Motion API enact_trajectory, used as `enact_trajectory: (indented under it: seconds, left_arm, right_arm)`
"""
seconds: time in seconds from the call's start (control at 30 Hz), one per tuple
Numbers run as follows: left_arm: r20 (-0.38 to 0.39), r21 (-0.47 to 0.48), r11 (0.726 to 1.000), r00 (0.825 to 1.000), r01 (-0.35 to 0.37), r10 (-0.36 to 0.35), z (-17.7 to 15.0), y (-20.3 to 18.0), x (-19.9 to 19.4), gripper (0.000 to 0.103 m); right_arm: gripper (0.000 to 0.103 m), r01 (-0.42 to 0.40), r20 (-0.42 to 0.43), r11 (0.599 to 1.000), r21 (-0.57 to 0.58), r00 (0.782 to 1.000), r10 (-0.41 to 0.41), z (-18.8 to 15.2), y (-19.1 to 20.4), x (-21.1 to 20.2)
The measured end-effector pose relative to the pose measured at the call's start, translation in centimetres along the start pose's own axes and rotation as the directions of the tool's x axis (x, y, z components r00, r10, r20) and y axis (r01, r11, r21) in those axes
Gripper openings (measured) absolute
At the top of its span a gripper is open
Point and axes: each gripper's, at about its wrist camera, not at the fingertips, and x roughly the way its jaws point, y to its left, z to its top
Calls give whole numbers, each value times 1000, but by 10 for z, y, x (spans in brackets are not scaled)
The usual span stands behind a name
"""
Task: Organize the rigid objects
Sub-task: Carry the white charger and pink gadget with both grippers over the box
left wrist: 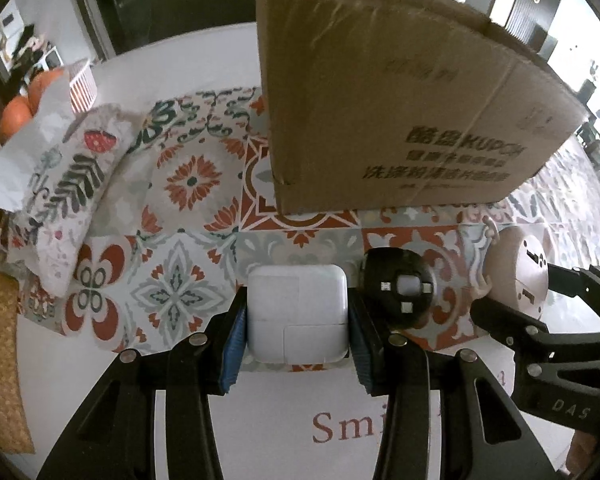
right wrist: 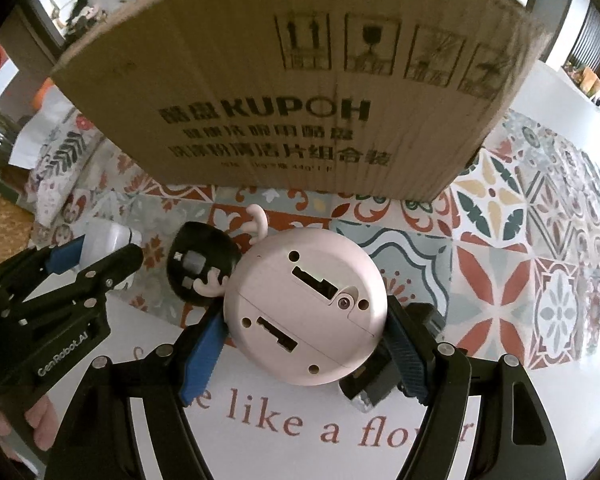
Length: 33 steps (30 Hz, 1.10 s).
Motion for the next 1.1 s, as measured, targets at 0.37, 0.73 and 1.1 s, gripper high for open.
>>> enact_trajectory:
  seconds: [0.37,0.73,1.1]
  left_arm:
    - [127,41,999,992,-6,1,10,-14,-57,45]
    - [263,101,994,965,-29,1,19,-27,-107,45]
    - [334,130,991,942,-7,-37,35,-32,-140,45]
  right_arm:
    - [76,-6,118,1000,2,993,5,-7,3,-60]
    - [76,-43,233,999,11,972,39,-6,9,-99]
    - [76,-57,347,998,11,937,50,0,13,-143]
